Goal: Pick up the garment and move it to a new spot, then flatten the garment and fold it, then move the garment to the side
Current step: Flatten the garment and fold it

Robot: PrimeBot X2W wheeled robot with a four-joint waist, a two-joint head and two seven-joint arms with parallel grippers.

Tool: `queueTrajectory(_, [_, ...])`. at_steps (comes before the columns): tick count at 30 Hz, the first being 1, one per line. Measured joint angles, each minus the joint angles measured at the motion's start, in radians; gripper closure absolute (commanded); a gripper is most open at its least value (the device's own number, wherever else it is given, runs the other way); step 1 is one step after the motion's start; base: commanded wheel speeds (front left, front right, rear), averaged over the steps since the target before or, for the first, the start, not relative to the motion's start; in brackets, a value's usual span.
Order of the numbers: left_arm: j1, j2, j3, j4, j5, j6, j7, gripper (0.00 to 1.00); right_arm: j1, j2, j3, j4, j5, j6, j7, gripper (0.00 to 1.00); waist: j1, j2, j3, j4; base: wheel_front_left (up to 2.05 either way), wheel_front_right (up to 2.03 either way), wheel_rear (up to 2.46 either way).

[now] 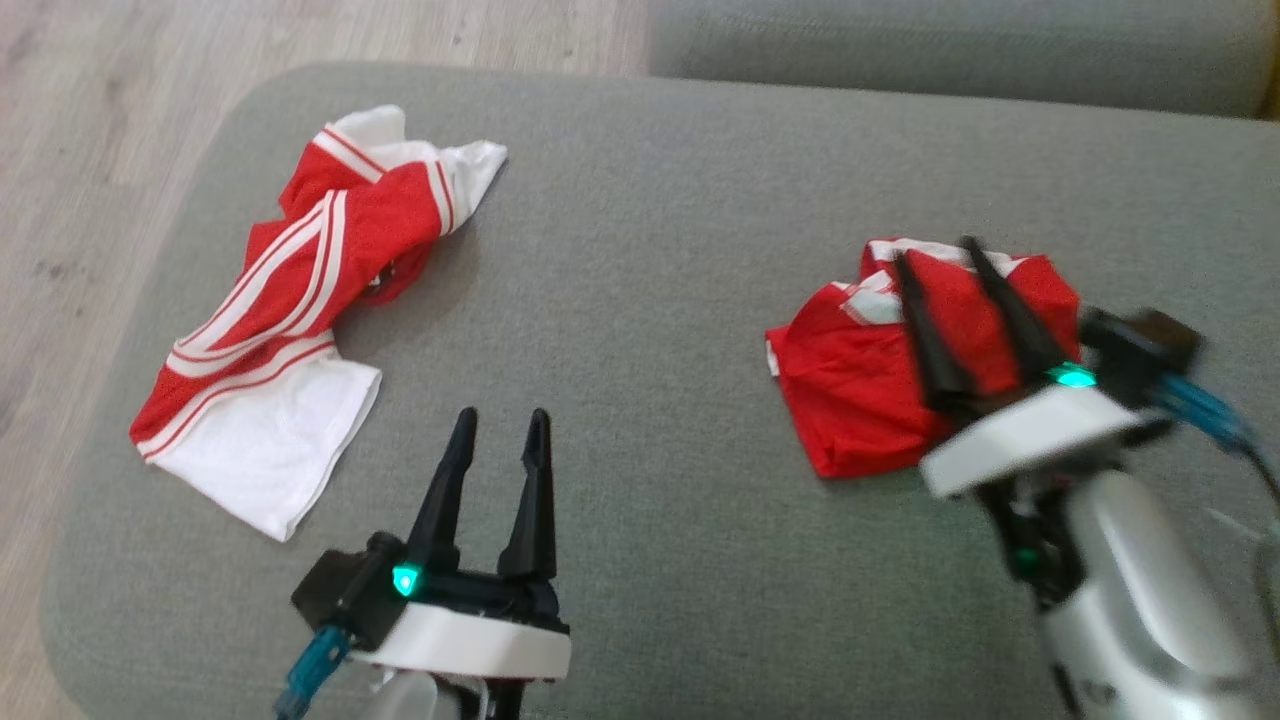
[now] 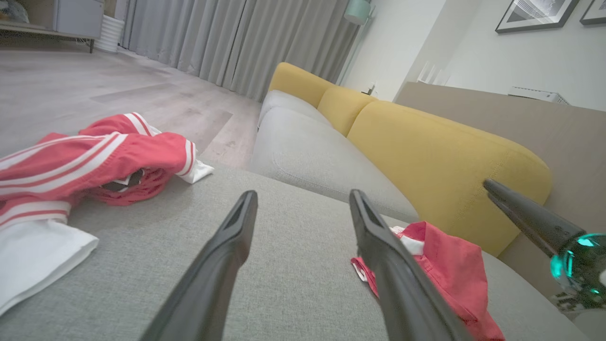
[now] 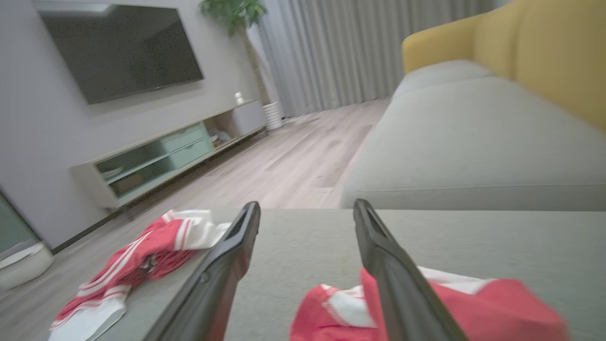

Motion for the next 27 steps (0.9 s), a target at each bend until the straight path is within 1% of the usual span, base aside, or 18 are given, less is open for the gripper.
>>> queueTrajectory(2, [0.019, 0.0, 0.015, -0.012, 0.014, 0.014, 0.0, 0.0, 0.05, -0.019, -0.053, -0.022, 0.0, 0.0, -0.024, 0.0, 0.0, 0.0, -0.017, -0.007, 0.0, 0.0, 0.0])
queueTrajectory(4, [0.041, 0.0, 0.033, -0.028, 0.026, 0.026, 0.0, 0.0, 0.111, -0.041, -0.11, -0.024, -0.012, 0.0, -0.049, 0.0, 0.0, 0.0, -0.036, -0.014, 0.0, 0.0, 0.0])
queueTrajectory(6, [0.063, 0.001, 0.046, -0.038, 0.043, 0.042, 0.0, 0.0, 0.17, -0.049, -0.161, -0.014, -0.02, 0.0, -0.068, 0.0, -0.0001, 0.0, -0.057, -0.019, 0.0, 0.0, 0.0])
queueTrajectory(7, [0.074, 0.001, 0.053, -0.045, 0.055, 0.05, 0.0, 0.0, 0.198, -0.056, -0.175, -0.004, -0.027, 0.0, -0.072, 1.0, -0.0001, 0.0, -0.067, -0.021, 0.0, 0.0, 0.0])
queueTrajectory(9, [0.093, 0.002, 0.061, -0.064, 0.084, 0.065, 0.0, 0.0, 0.243, -0.064, -0.2, 0.025, -0.042, 0.0, -0.077, 1.0, -0.0002, 0.0, -0.084, -0.022, 0.0, 0.0, 0.0])
queueTrajectory(11, [0.107, 0.002, 0.06, -0.075, 0.103, 0.067, 0.0, 0.0, 0.267, -0.068, -0.216, 0.051, -0.06, 0.0, -0.08, 1.0, -0.0002, 0.0, -0.091, -0.016, 0.0, 0.0, 0.0])
queueTrajectory(15, [0.114, 0.002, 0.053, -0.095, 0.141, 0.067, 0.0, 0.0, 0.248, -0.071, -0.226, 0.104, -0.091, 0.0, -0.092, 1.0, 0.0, 0.0, -0.083, 0.011, 0.0, 0.0, 0.0])
queueTrajectory(18, [0.114, 0.003, 0.039, -0.098, 0.142, 0.068, 0.0, 0.0, 0.163, -0.078, -0.218, 0.159, -0.128, 0.0, -0.098, 1.0, -0.0001, 0.0, -0.066, 0.036, 0.0, 0.0, 0.0])
queueTrajectory(20, [0.112, 0.003, 0.022, -0.099, 0.142, 0.068, 0.0, 0.0, 0.078, -0.096, -0.218, 0.214, -0.157, 0.0, -0.099, 1.0, 0.0, 0.0, -0.051, 0.057, 0.0, 0.0, 0.0])
queueTrajectory(24, [0.103, 0.003, 0.004, -0.098, 0.142, 0.074, 0.0, 0.0, -0.084, -0.138, -0.241, 0.364, -0.234, 0.0, -0.111, 1.0, 0.0002, 0.0, -0.017, 0.103, 0.0, 0.0, 0.0])
queueTrajectory(27, [0.083, 0.003, -0.005, -0.095, 0.132, 0.075, 0.0, 0.0, -0.147, -0.136, -0.236, 0.493, -0.269, 0.0, -0.104, 1.0, 0.0002, 0.0, 0.006, 0.138, 0.0, 0.0, 0.0])
